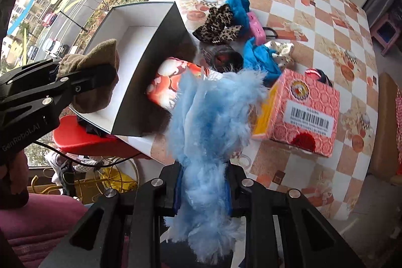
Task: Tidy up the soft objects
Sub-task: 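Lift the boa and glove and carry both toward the open white box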
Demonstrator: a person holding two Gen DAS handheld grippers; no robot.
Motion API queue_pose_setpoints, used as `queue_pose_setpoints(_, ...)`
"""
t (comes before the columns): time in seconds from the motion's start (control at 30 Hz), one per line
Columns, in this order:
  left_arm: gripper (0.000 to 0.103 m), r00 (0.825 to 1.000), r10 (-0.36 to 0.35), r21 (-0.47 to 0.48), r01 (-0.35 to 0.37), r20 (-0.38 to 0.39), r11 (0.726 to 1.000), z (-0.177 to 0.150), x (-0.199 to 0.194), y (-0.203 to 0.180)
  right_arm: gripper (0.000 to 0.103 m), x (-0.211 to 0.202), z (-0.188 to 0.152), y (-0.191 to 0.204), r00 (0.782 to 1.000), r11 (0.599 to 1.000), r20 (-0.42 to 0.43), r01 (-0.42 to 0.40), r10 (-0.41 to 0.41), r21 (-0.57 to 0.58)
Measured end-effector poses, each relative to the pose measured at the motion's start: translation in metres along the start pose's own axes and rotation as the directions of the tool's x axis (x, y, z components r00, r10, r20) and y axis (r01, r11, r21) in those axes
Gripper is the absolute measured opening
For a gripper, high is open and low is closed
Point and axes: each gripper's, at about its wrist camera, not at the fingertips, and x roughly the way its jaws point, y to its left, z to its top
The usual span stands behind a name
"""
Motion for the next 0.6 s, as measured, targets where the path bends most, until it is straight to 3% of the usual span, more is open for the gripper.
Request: queue_pose_setpoints(0.6,0.025,0.992,0.107,-0.196,-0.092,0.069,0.976,-0.009,-0.022,0.093,0.026,-0.027,0.08,0.072,0.994,0.977,0.102,0.056,-0.036,-0.204)
